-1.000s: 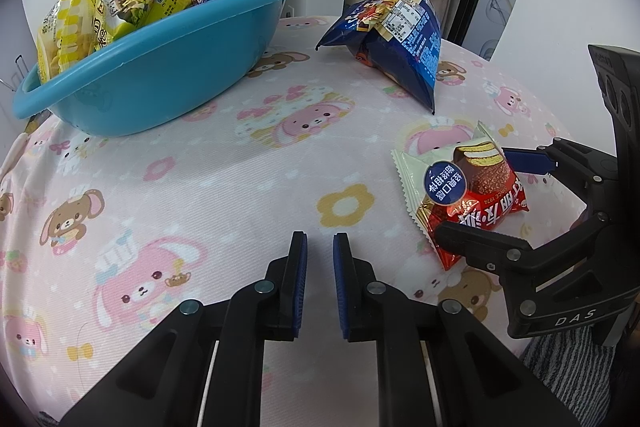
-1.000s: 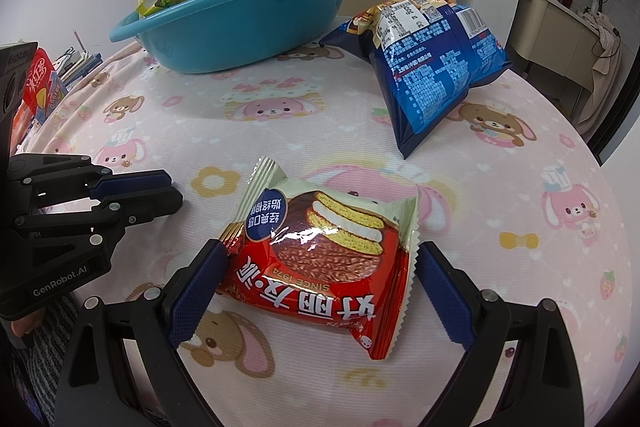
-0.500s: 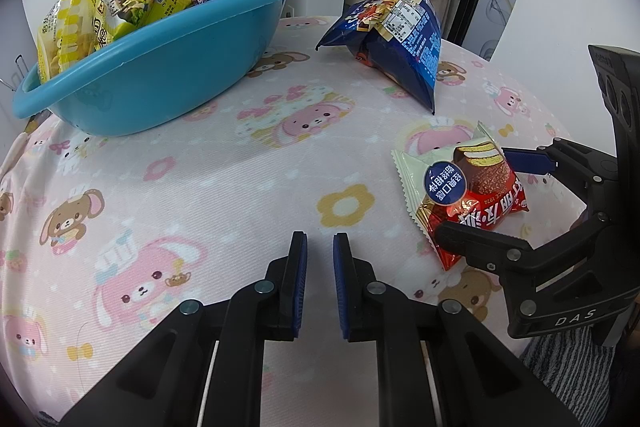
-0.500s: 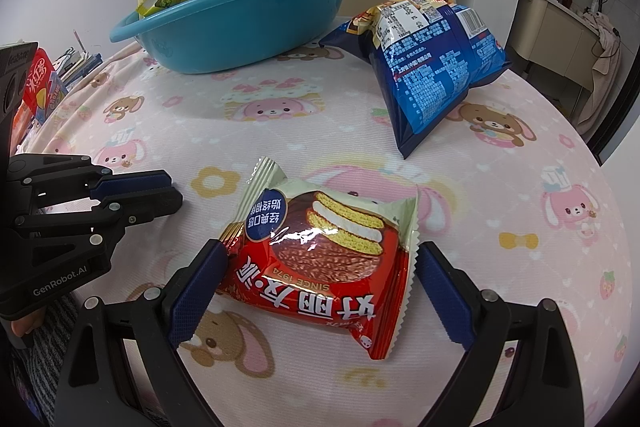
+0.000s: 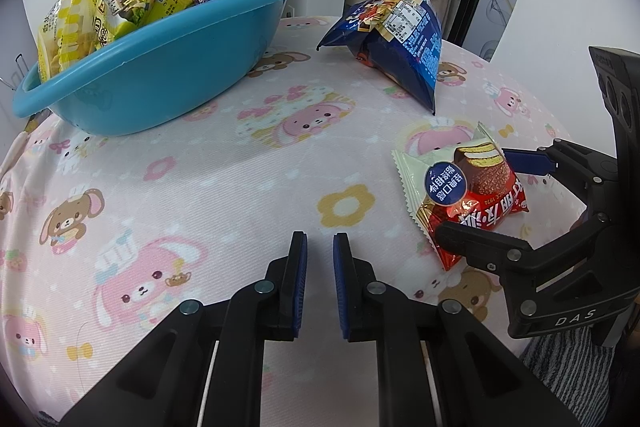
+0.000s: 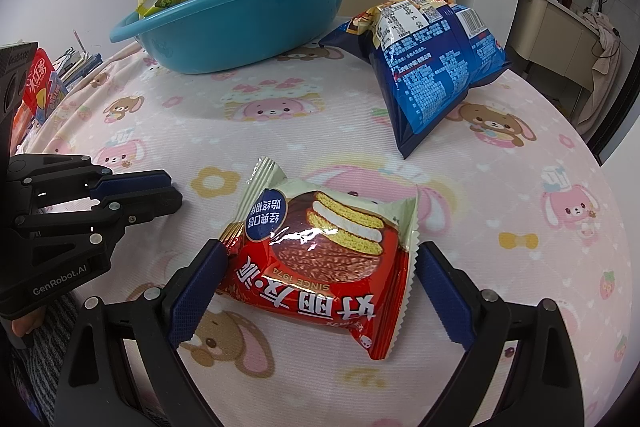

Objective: Organize snacks
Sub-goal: 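Open the right tool to release the wafer pack on the tablecloth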

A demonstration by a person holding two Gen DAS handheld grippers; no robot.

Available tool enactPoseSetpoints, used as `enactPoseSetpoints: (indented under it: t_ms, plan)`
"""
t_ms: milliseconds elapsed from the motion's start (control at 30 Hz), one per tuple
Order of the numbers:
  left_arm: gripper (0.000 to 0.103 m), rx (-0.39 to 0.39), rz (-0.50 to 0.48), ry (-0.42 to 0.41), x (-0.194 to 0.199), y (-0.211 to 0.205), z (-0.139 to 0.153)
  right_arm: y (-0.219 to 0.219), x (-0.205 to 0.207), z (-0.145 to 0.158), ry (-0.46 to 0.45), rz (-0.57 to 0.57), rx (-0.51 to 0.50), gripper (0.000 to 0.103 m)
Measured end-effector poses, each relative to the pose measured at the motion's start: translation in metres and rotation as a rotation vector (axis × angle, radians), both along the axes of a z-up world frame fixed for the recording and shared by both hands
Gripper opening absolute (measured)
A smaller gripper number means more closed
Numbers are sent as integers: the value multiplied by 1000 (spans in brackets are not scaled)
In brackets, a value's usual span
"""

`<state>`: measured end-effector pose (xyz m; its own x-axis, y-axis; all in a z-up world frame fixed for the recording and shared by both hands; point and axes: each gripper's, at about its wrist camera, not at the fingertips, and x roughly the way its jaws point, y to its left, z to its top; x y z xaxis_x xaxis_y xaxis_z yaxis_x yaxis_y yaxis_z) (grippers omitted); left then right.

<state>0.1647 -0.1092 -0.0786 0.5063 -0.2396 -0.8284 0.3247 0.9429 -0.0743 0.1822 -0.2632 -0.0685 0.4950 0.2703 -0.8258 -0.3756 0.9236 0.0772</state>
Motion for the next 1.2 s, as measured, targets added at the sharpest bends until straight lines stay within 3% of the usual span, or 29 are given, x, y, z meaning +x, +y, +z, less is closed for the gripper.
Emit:
enactPoseSetpoints:
  t_ms: [567, 600, 667, 700, 800, 933, 1200]
  plan:
    - [14, -30, 48, -7, 2, 9, 6, -2, 0, 4, -15, -5, -1, 94]
    - [17, -28, 60, -22, 0, 11, 8, -3, -1, 6, -26, -5, -2, 94]
    - [60, -33, 70, -50, -3, 12, 13, -2, -3, 9, -43, -2, -5, 94]
    - [93, -37, 77, -82, -6, 14, 19, -3, -4, 11, -49, -1, -6, 94]
    - [96, -58, 82, -160, -15, 17, 33, -5, -6, 15, -70, -5, 0, 103]
    - [103, -44, 98, -212, -20, 18, 40, -4, -8, 19, -93, -4, -5, 103]
    - [103, -40, 125, -296, -24, 21, 51, -6, -13, 28, -151, -11, 3, 103]
